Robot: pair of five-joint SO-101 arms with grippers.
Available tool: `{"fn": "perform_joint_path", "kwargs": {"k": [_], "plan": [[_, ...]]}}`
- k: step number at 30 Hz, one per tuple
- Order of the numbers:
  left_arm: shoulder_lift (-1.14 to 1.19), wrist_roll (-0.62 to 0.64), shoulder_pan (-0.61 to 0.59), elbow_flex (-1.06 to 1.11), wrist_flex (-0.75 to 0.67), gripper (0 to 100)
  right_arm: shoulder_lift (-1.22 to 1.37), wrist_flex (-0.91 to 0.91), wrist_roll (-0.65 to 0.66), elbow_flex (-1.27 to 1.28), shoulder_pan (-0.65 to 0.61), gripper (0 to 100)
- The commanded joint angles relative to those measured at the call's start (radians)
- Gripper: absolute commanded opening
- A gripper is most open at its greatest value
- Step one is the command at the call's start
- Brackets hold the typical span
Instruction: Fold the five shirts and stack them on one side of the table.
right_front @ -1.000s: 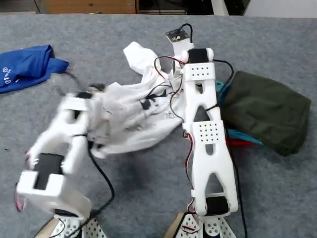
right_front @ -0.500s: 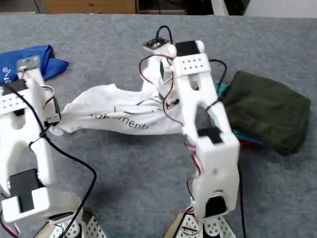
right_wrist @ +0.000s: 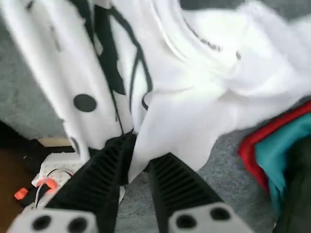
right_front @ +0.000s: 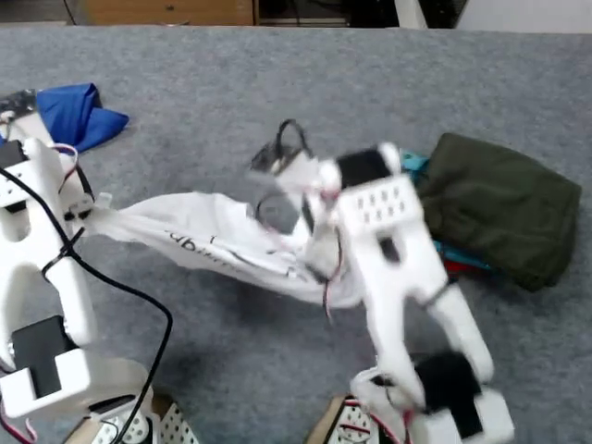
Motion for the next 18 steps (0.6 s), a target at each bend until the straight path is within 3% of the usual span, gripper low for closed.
{"fn": "perform_joint_path", "kwargs": {"k": [1,5,11,18], "plan": [[-0.039,0.074,-0.060,-0.121,-0.057,2,-0.214,0.017,0.023,0.143,-0.131,0.5],[-0.039,0.178,-0.049,-0.166,-0.127,2,-0.331,0.015,-0.012,0.225,-0.285,3.8],[-0.039,0.262,-0.055,-0.239,-0.092,2,-0.394,0.018,-0.092,0.116,-0.334,29.5],[-0.047,0.089,-0.075,-0.199,0.071,2,-0.280,0.017,-0.175,-0.248,-0.334,16.8]]}}
